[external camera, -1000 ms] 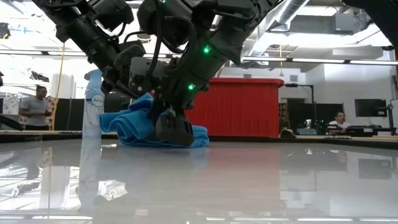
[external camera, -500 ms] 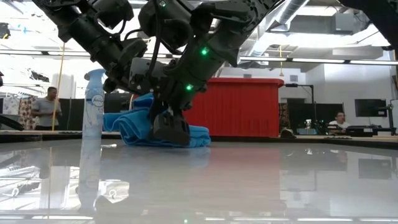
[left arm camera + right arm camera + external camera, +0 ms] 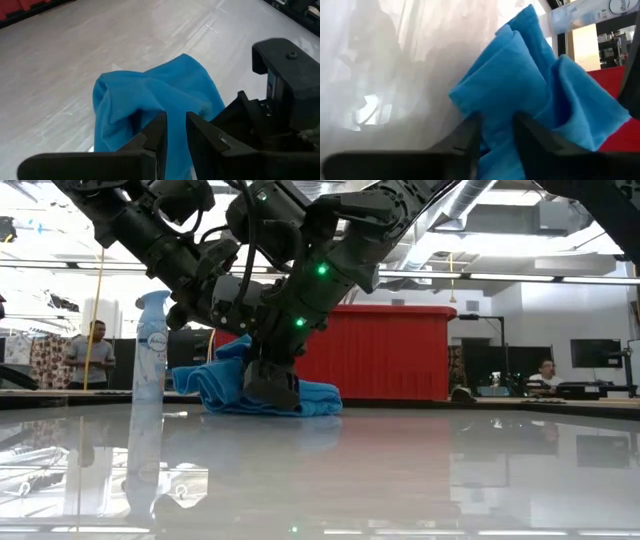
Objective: Fold laundry
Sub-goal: Fold the blue shorts
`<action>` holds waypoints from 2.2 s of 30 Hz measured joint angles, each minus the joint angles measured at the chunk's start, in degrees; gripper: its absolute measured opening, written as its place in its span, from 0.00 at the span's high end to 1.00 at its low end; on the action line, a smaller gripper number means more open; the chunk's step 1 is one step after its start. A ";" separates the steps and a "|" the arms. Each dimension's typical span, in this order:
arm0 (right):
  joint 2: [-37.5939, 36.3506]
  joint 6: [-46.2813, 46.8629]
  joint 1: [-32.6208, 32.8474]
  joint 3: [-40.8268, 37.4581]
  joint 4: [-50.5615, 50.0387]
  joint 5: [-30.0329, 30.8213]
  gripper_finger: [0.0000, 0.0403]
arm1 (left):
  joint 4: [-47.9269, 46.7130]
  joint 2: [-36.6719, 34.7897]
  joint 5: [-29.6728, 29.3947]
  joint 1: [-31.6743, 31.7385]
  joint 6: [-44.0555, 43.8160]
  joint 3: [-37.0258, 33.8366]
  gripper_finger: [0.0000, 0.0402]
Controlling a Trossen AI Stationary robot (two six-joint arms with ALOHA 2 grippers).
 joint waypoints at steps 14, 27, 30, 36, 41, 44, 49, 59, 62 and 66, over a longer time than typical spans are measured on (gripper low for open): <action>-2.18 8.81 4.21 0.00 -9.32 -3.21 0.95 | -0.09 0.00 -0.62 -0.02 -4.00 0.00 0.85; -3.67 86.24 3.38 0.01 1.41 -28.13 0.54 | -0.44 0.00 2.05 -0.02 -12.10 0.00 0.85; -3.63 95.67 4.31 -1.31 -0.19 -21.64 0.44 | -0.42 0.00 3.98 -0.02 -13.77 0.00 0.85; -3.56 118.68 5.51 -7.85 4.87 -11.64 0.38 | -0.33 0.00 4.22 -0.02 -17.29 0.00 0.85; -3.54 125.41 4.49 -11.38 12.82 -6.47 0.38 | -0.26 0.00 4.22 -0.02 -17.62 0.00 0.85; -3.56 129.28 3.35 -11.78 12.62 -2.40 0.38 | -0.26 0.00 4.21 -0.02 -17.61 0.00 0.85; -3.56 126.70 0.91 -11.80 14.39 -2.46 0.38 | -0.16 0.00 4.15 -0.02 -17.70 0.00 0.85; -2.89 124.17 -0.15 -11.64 17.53 -3.53 0.38 | 0.30 0.00 2.81 -0.02 -17.98 0.00 0.85; -2.88 124.06 0.12 -11.52 17.15 -4.32 0.38 | 0.87 0.00 1.99 -0.01 -19.05 0.00 0.85; -2.78 122.11 -0.01 -11.52 18.45 -2.14 0.38 | 1.85 0.00 1.81 -0.02 -19.19 0.00 0.85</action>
